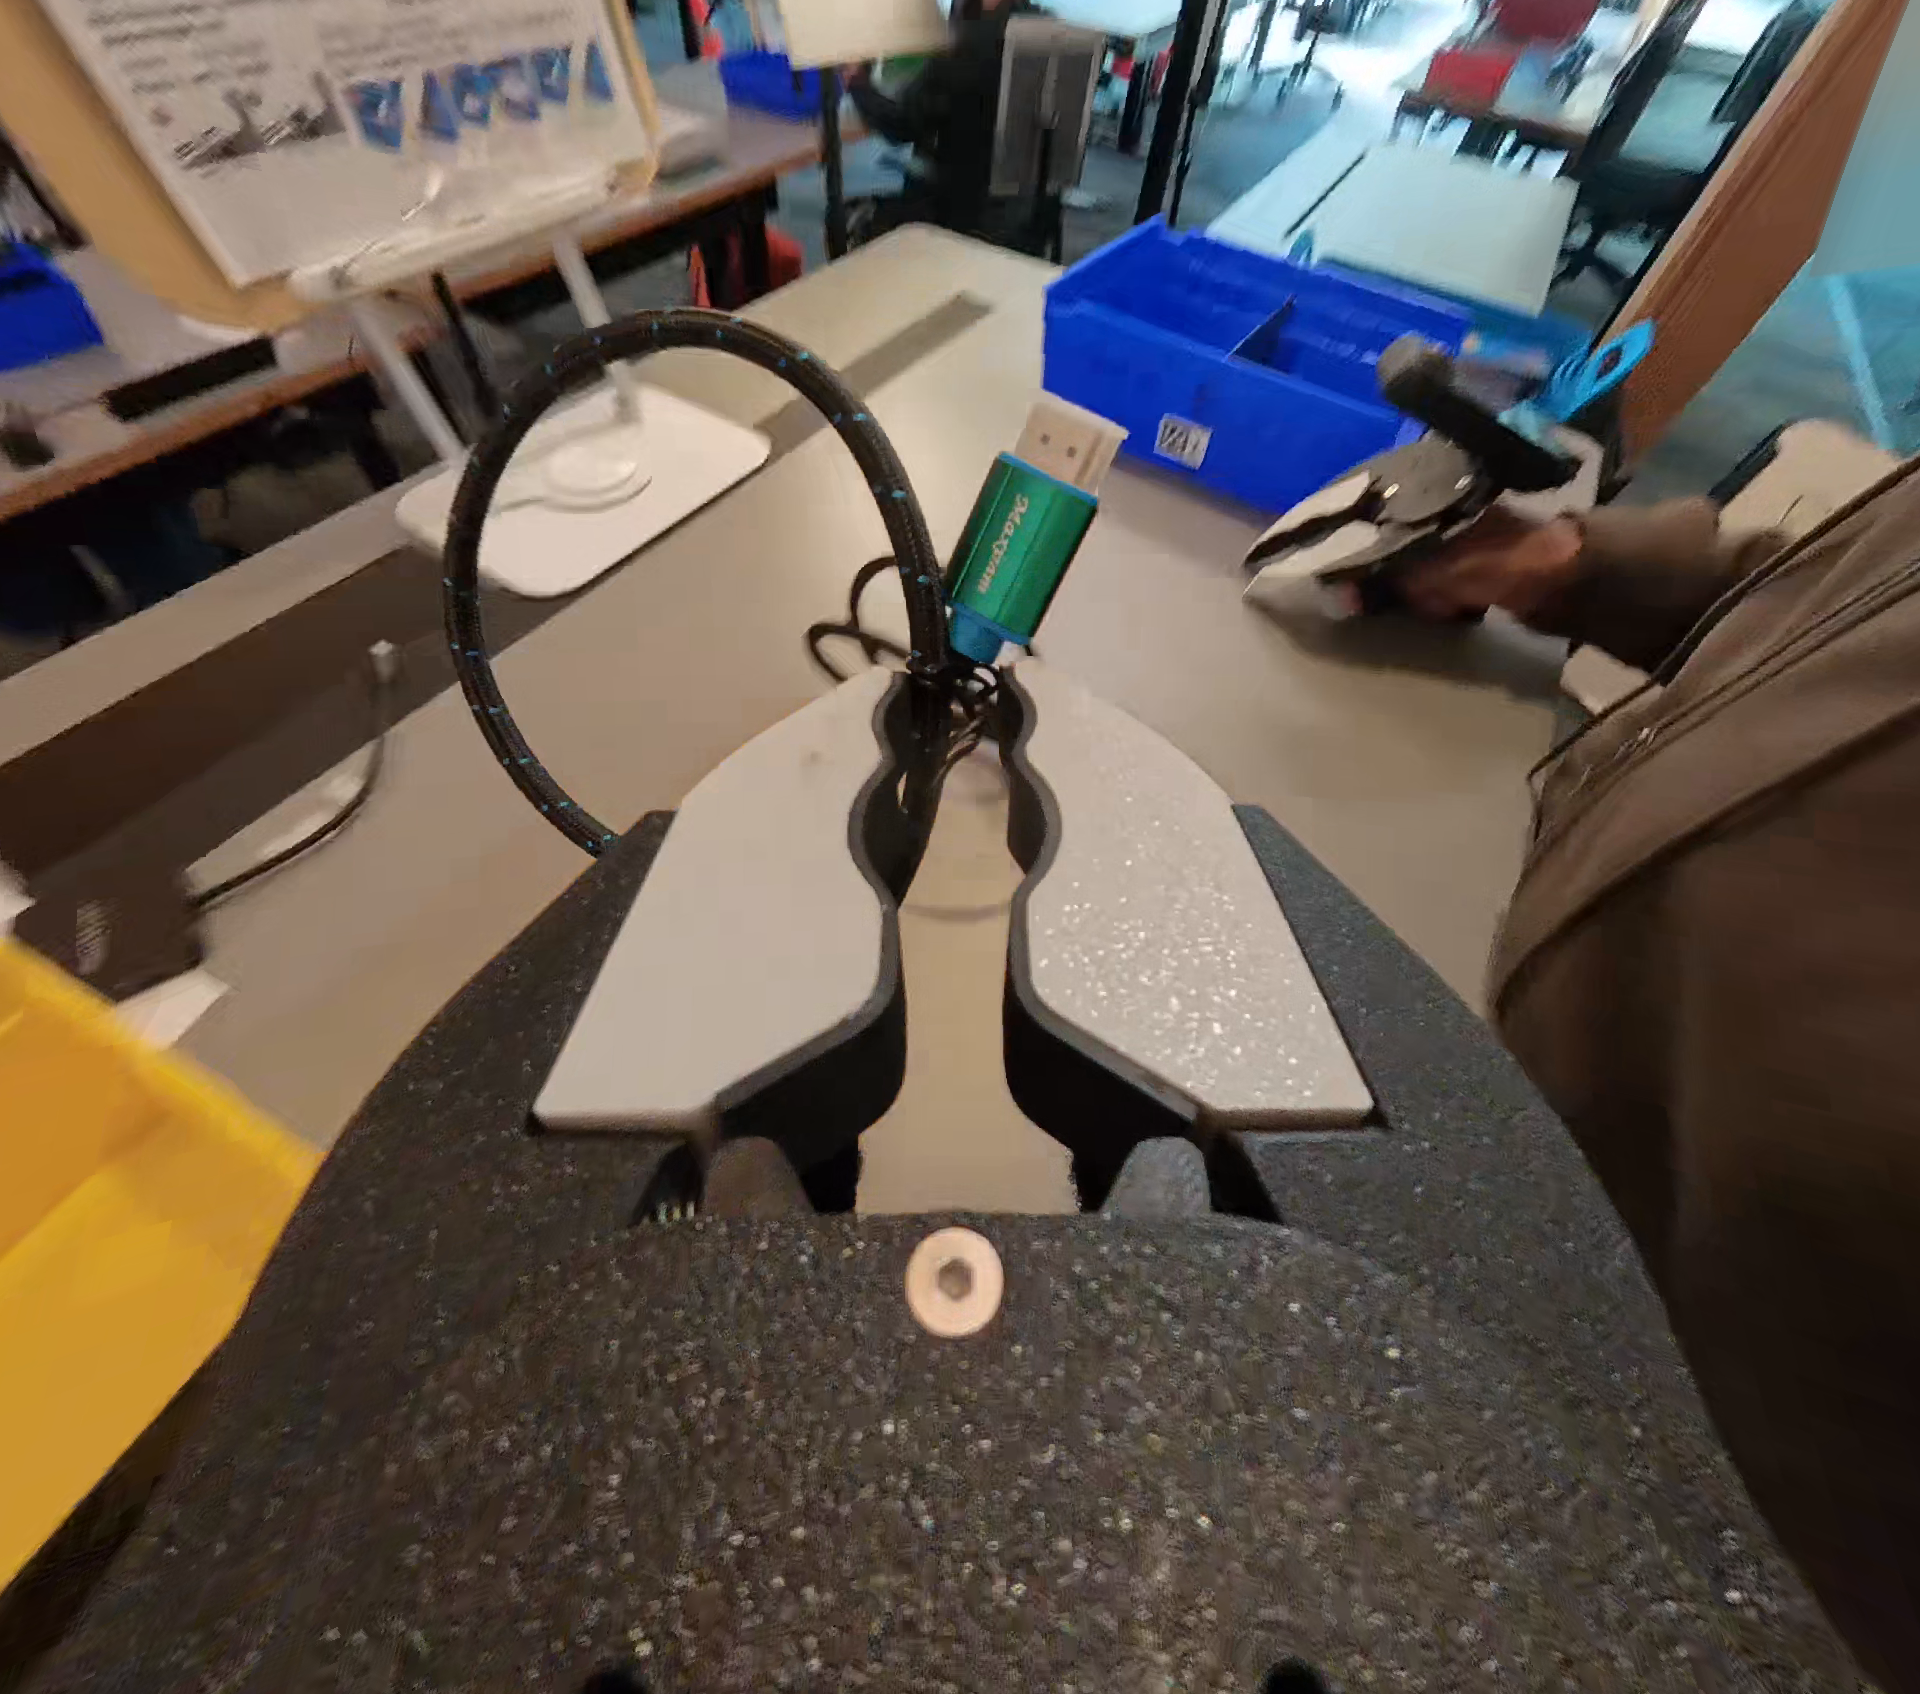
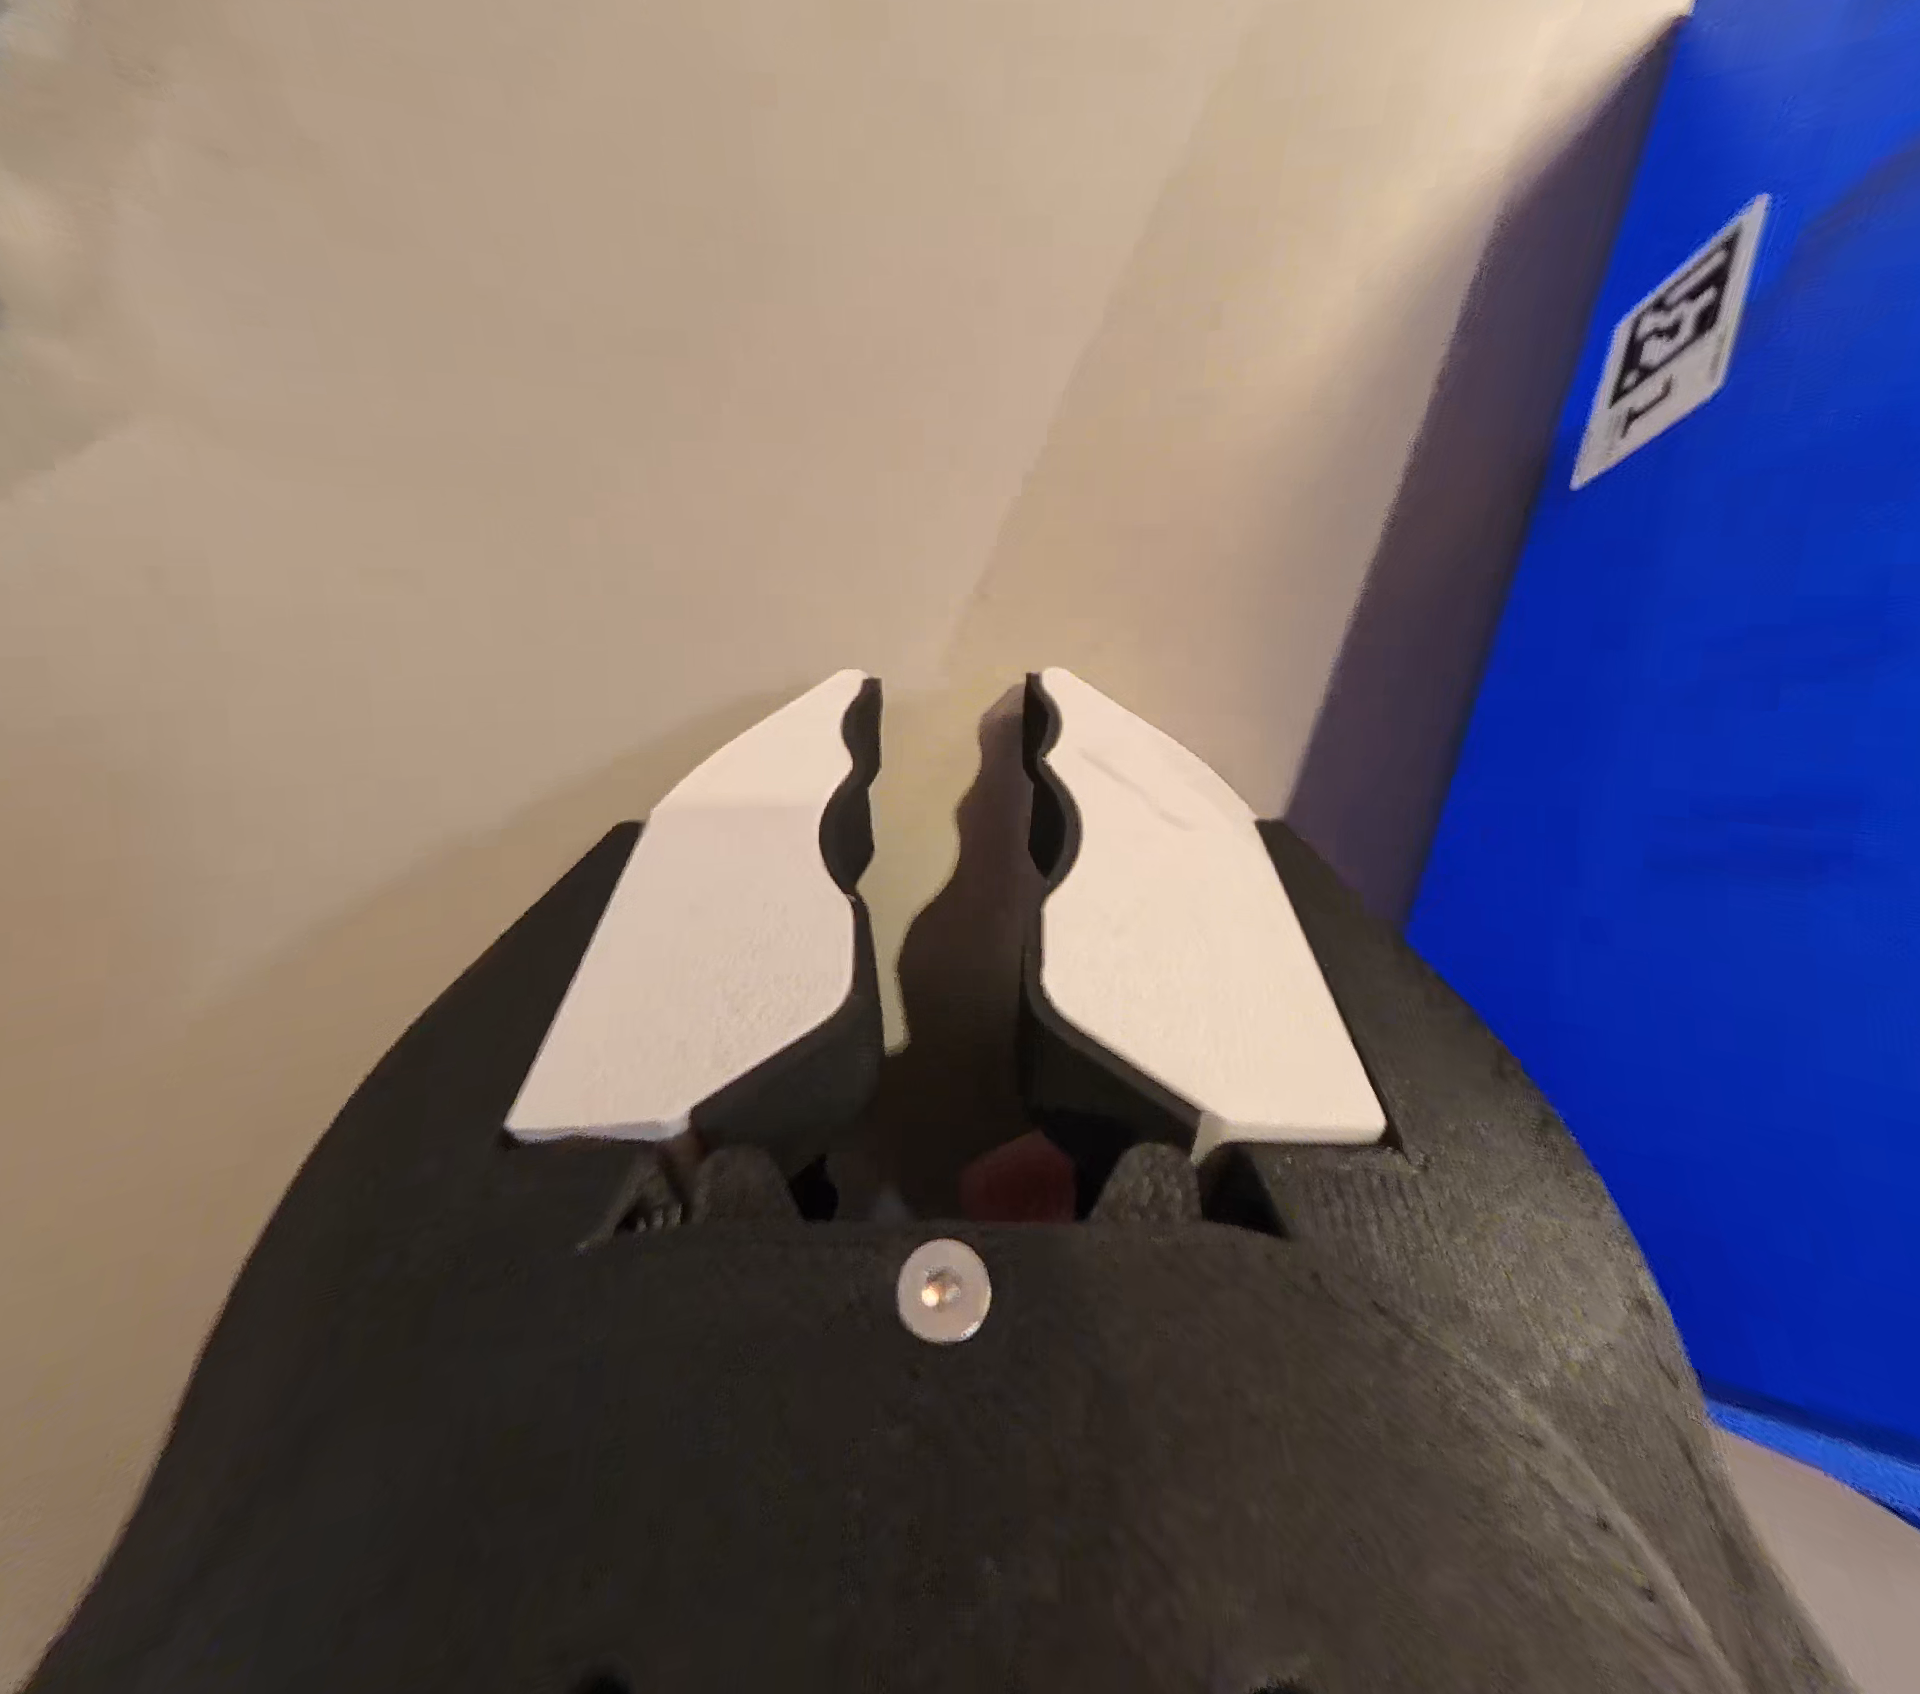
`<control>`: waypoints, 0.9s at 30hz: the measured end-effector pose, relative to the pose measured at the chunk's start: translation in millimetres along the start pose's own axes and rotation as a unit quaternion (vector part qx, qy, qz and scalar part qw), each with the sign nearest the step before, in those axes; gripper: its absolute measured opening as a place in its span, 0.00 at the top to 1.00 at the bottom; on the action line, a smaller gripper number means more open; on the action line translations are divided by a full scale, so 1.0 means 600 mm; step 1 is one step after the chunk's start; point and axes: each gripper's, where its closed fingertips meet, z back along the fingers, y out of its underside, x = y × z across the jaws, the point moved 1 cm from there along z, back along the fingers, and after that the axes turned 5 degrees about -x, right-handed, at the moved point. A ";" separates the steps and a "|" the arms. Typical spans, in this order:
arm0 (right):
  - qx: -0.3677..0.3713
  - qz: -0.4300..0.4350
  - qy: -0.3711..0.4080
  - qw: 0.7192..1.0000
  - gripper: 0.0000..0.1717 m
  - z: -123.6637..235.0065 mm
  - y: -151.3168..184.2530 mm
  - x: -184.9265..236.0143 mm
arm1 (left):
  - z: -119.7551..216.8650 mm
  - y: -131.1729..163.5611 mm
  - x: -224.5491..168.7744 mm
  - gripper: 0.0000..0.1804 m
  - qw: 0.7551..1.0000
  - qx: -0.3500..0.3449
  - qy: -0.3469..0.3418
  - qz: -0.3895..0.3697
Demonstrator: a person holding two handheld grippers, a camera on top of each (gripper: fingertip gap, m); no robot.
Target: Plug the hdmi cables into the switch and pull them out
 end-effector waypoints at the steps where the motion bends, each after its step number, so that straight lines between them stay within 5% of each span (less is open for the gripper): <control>1: -0.002 -0.011 0.003 1.000 0.84 0.003 0.002 -0.009 | -0.020 0.004 -0.021 0.92 1.000 -0.021 0.006 0.006; 9: -0.001 -0.057 0.050 0.997 0.81 0.019 0.019 -0.078 | -0.142 0.040 -0.128 0.91 0.985 -0.146 0.017 0.094; 14: -0.052 -0.029 -0.015 0.998 0.81 0.024 -0.011 -0.017 | -0.189 0.000 -0.176 0.91 0.976 -0.200 -0.029 0.079; 20: -0.116 0.063 -0.128 0.983 0.80 0.035 -0.054 0.137 | -0.323 0.047 -0.259 0.91 0.992 -0.121 0.008 0.031; 27: -0.064 0.080 -0.084 0.991 0.79 0.043 -0.004 0.084 | -0.450 0.188 -0.319 0.91 0.996 0.000 0.059 -0.065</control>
